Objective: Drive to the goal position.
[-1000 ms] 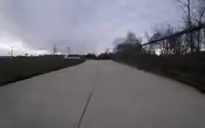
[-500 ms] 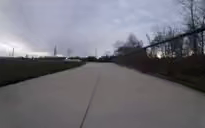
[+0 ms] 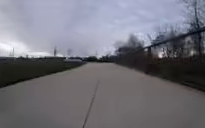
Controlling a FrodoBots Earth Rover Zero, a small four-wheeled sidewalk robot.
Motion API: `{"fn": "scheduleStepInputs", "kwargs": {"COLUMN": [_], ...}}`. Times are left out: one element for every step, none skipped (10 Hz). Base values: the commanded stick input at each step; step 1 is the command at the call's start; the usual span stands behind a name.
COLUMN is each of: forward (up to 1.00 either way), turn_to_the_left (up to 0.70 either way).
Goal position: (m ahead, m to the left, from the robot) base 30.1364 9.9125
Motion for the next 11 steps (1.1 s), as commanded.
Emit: {"fn": "scheduleStepInputs", "kwargs": {"forward": [1.00, 1.00, 1.00, 1.00, 1.00, 1.00, 1.00, 1.00, 1.00, 1.00, 1.00], "turn_to_the_left": [0.00, 0.00, 0.00, 0.00, 0.00, 0.00, 0.00, 0.00, 0.00, 0.00, 0.00]}}
